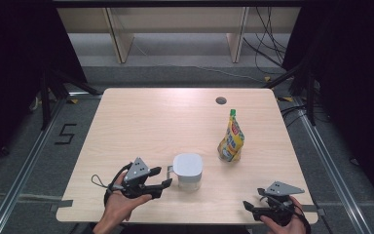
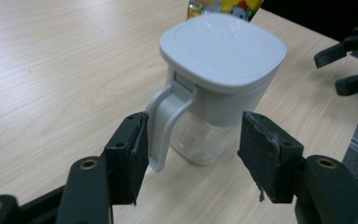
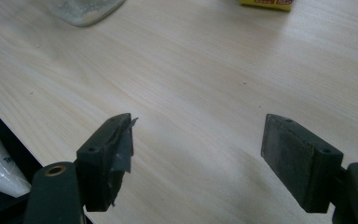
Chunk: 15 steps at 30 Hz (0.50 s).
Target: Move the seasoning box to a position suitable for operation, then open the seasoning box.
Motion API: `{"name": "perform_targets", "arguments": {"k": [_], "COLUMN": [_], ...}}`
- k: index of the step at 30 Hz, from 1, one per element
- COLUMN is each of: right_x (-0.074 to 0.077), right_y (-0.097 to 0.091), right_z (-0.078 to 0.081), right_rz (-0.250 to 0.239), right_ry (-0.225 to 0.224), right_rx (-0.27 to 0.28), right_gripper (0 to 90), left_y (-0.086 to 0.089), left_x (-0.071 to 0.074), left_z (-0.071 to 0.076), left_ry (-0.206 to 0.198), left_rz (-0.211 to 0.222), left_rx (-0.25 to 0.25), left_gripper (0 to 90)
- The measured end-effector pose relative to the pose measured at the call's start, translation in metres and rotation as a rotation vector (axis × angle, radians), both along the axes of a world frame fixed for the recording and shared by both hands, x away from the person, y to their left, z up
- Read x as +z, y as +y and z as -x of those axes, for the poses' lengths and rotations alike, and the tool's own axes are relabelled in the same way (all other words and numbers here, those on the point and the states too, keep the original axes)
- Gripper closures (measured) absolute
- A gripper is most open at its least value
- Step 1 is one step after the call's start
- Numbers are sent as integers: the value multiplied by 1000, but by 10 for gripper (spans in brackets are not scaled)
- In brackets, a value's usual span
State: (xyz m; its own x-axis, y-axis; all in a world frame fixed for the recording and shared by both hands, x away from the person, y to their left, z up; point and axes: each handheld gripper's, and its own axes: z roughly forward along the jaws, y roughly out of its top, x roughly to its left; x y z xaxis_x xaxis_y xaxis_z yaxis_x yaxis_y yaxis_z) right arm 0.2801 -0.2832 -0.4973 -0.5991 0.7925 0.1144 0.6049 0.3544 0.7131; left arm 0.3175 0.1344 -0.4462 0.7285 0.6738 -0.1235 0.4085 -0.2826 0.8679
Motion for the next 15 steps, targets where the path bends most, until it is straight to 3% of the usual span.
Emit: {"name": "perform_targets", "arguments": {"k": [3,5,6,9,12,15], "right_x": [0,0,0,0,-1,-1], "right_y": [-1,1,-1,-1,0,-1], "right_z": [-1,1,0,-1,0,-1], "right_rz": [15,-11,3,9,-3,6], "right_ry": [-17,25,-1,-12,7,-10], "right_rx": [-5,-24,-19,-3,-19,-9], "right_gripper": [262,262,262,262,261,261], "left_y": [-1,-1,-1,0,-1,-4], "left_x": [9,14,16,22,27,31], "left_z": [-1,-3,-3,-6,-8,-12], "left_ry": [-11,-24,-12,-19,-19,-35], "left_rz": [7,3,10,16,29,24], "left_rx": [-11,-28,-13,-23,-22,-35], "left_gripper": [418,417,417,421,475,543]}}
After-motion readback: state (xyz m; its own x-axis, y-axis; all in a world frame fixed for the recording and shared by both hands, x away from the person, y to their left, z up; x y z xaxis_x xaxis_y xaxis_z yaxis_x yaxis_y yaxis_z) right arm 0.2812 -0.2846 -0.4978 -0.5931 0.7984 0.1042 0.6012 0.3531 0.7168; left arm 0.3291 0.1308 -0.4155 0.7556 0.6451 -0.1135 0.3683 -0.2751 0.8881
